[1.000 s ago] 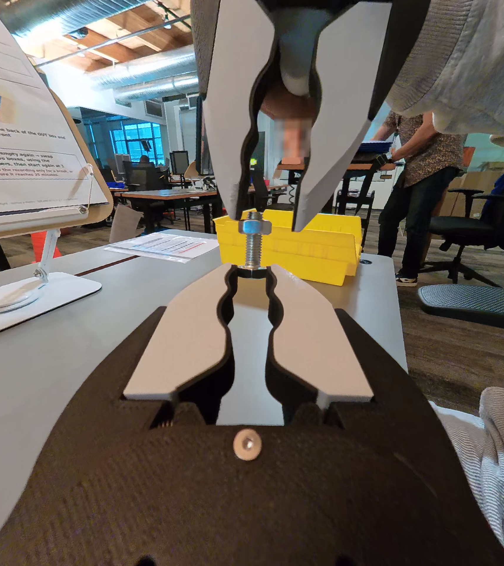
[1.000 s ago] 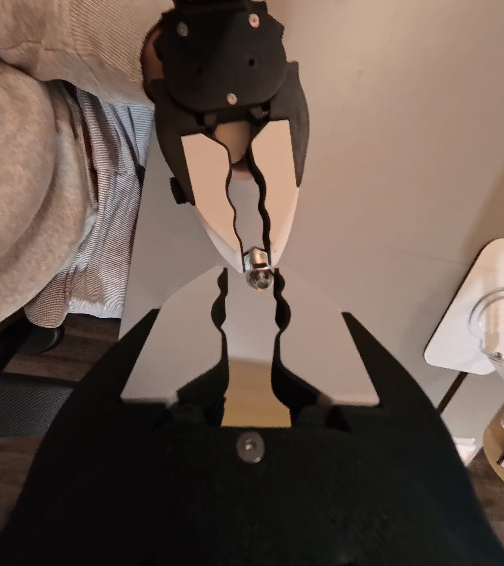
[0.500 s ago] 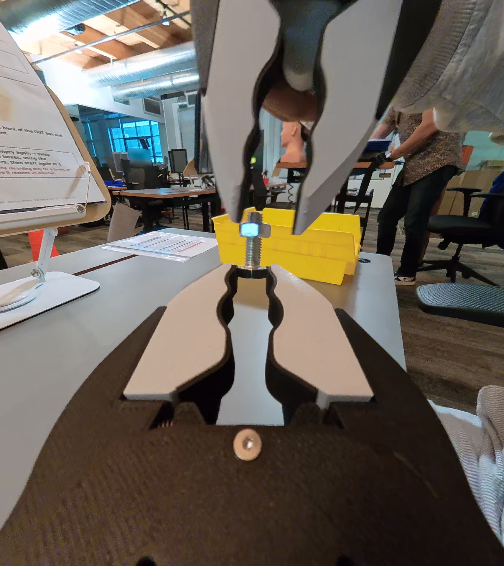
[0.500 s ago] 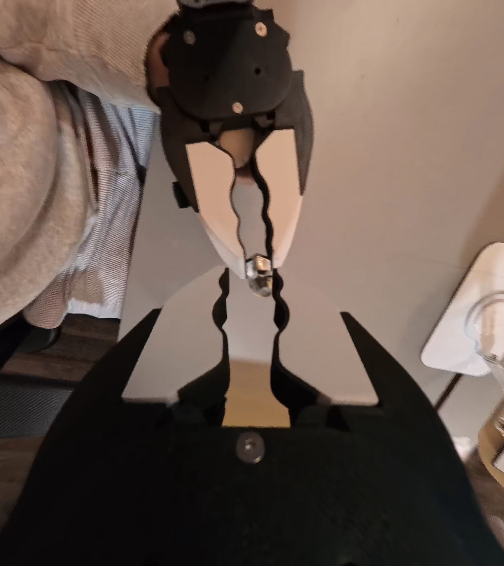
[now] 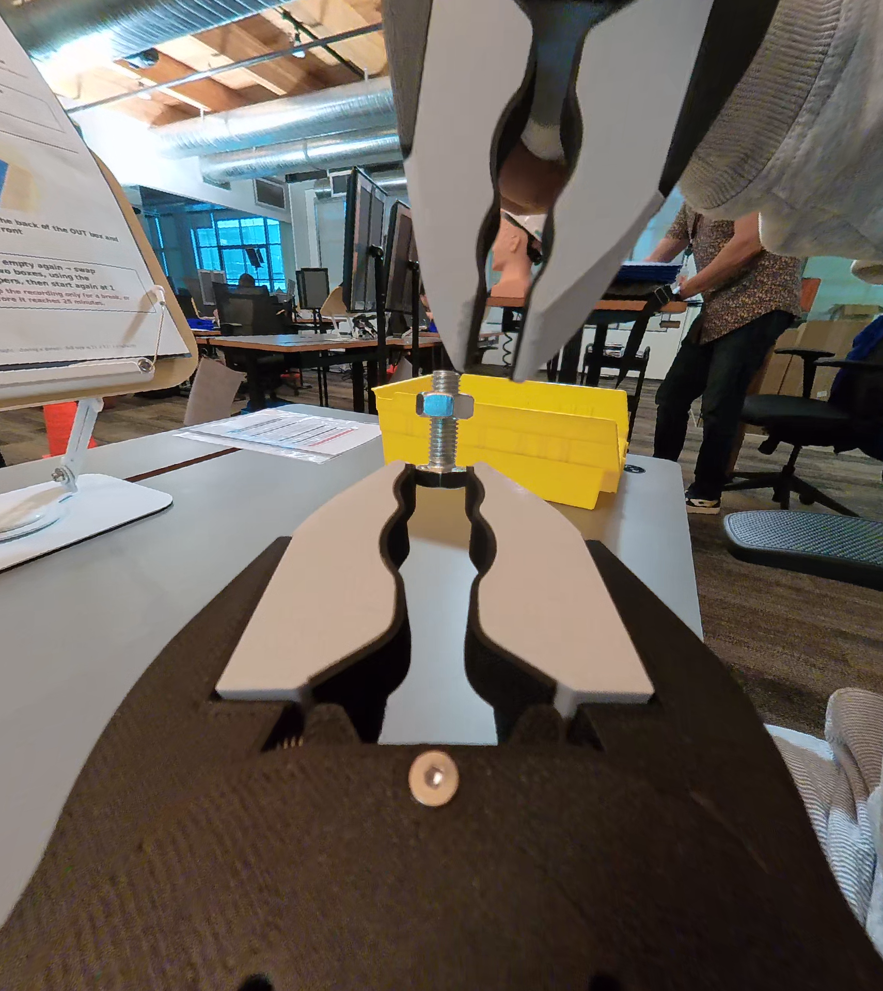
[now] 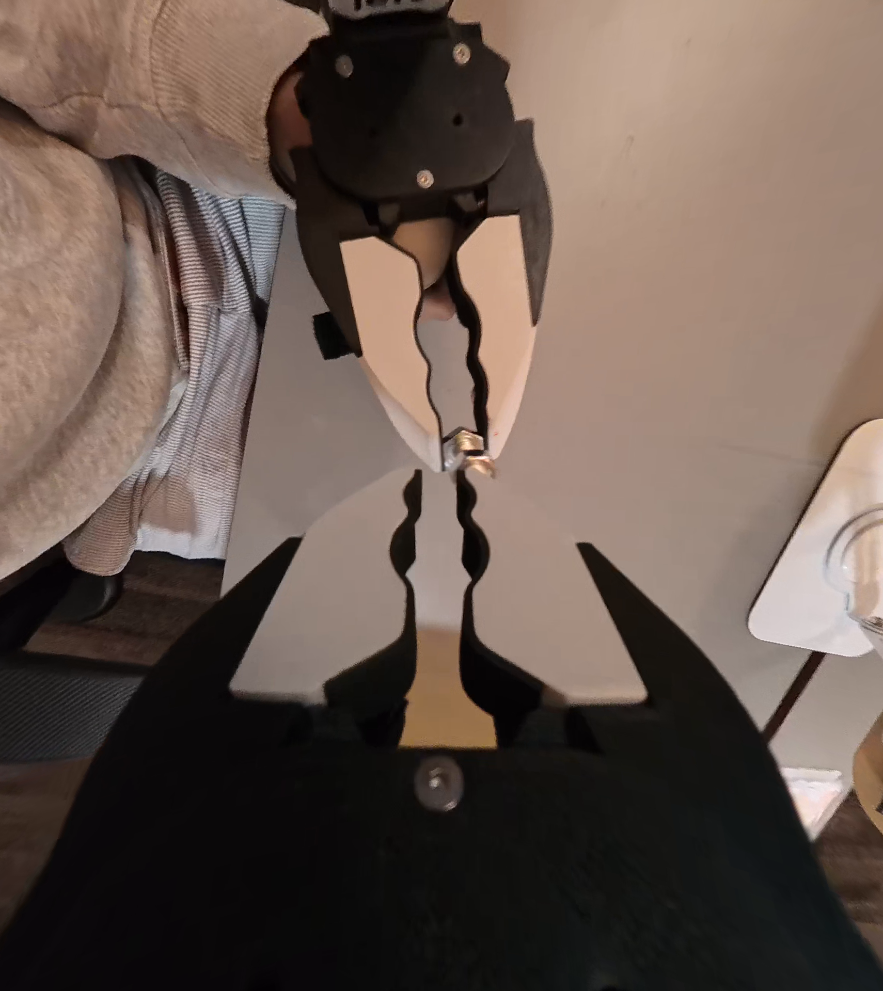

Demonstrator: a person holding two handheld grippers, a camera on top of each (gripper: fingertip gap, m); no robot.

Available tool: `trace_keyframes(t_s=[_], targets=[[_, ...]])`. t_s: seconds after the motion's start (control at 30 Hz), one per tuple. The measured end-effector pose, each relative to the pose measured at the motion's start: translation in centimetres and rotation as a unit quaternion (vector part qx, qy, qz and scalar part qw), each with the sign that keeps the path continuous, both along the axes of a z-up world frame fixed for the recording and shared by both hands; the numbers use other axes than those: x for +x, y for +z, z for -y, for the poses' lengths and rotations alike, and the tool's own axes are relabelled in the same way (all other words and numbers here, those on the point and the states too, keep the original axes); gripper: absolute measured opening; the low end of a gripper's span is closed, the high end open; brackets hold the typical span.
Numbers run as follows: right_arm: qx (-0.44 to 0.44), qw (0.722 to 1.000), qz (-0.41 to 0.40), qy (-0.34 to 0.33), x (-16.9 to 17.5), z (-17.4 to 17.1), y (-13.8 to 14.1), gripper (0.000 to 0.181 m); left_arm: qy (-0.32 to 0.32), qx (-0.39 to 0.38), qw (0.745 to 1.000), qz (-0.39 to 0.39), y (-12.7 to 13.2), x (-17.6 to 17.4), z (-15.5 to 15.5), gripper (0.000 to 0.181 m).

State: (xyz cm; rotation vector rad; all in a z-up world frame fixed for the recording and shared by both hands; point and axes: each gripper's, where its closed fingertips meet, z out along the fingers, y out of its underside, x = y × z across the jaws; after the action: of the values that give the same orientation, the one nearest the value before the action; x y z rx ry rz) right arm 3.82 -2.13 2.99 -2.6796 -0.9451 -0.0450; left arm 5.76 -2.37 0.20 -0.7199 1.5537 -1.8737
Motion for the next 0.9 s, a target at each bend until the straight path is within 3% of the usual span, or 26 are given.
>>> trace_keyframes(t_s=[0.67, 0.8, 0.9], targets=[[0.02, 0.998, -0.043, -0.037, 0.3, -0.2, 0.1, 0.01, -0.029, -0.004, 0.999, 0.026, 0.6, -1.0, 0.7, 0.019], [0.029, 0.996, -0.057, -0.056, 0.4, -0.2, 0.3, 0.009, -0.035, -0.014, 0.999, 0.031, 0.8, -1.2, 0.8, 0.034], [0.022, 0.996, -0.058, -0.061, 0.6, 0.2, 0.0, 0.009, -0.03, -0.003, 0.999, 0.026, 0.5, -1.0, 0.9, 0.035]])
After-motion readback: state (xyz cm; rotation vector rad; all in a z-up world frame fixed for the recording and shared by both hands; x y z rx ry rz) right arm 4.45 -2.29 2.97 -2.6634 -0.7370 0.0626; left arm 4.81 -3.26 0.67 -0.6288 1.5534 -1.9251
